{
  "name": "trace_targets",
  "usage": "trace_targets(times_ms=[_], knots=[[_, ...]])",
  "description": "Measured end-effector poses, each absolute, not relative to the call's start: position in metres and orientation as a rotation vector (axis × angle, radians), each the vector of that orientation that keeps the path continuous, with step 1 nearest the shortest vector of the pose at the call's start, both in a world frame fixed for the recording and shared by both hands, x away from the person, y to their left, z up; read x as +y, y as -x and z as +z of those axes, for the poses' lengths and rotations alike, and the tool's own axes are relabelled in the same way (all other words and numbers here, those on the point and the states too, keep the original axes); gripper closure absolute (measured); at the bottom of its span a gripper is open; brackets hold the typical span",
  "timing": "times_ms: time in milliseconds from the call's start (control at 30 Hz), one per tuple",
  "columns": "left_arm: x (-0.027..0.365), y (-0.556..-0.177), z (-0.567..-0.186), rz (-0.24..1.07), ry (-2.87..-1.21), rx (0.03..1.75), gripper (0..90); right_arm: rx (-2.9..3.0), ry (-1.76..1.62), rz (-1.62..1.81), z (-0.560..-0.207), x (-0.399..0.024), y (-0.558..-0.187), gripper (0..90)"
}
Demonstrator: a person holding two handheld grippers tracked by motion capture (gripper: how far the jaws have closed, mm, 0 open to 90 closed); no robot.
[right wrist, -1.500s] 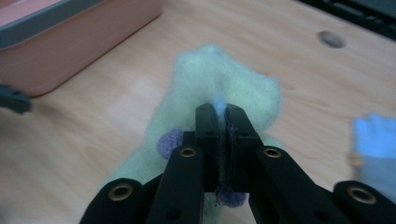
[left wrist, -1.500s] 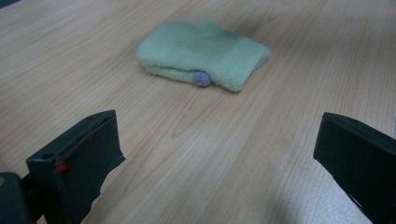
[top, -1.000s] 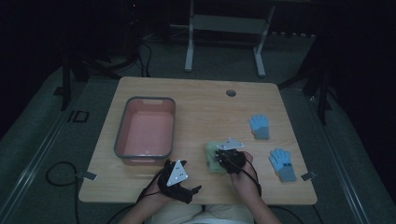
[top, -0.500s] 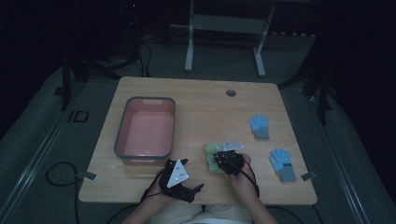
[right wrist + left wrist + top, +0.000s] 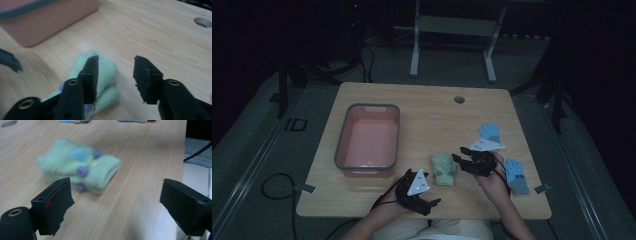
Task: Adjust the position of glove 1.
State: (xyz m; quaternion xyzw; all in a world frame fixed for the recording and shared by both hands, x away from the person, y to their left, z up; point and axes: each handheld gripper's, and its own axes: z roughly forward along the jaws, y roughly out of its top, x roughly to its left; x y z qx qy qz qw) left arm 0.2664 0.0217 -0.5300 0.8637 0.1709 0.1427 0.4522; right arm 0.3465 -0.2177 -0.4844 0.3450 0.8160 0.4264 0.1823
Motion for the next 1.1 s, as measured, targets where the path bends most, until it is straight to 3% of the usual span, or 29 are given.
trace_targets(times_ms=[67,200,300,500,700,767,867,1100], knots=[[0.013,-0.271,-0.531,0.362,-2.166,0.371,16.5,2.325,-0.951,1.206,-0.482,-0.22,-0.354,51.2],[0.0,-0.284,-0.533,0.391,-2.194,0.24,33.0,2.392,-0.92,1.221,-0.484,-0.215,-0.368,50.9],[-0.004,-0.294,-0.536,0.4,-2.226,0.183,38.8,2.457,-0.902,1.214,-0.492,-0.207,-0.38,50.5],[-0.01,-0.308,-0.544,0.394,-2.3,0.159,41.9,2.548,-0.91,1.155,-0.512,-0.195,-0.394,48.5],[-0.008,-0.316,-0.552,0.41,-2.33,0.137,41.6,2.691,-1.025,1.143,-0.538,-0.199,-0.414,40.2],[-0.01,-0.317,-0.553,0.429,-2.347,0.111,41.8,2.738,-1.064,1.182,-0.542,-0.201,-0.418,44.1],[-0.013,-0.317,-0.552,0.448,-2.363,0.096,42.8,2.785,-1.05,1.198,-0.542,-0.198,-0.417,58.2],[-0.021,-0.315,-0.546,0.581,-2.42,0.067,68.5,2.767,-1.039,1.154,-0.536,-0.193,-0.411,71.7]])
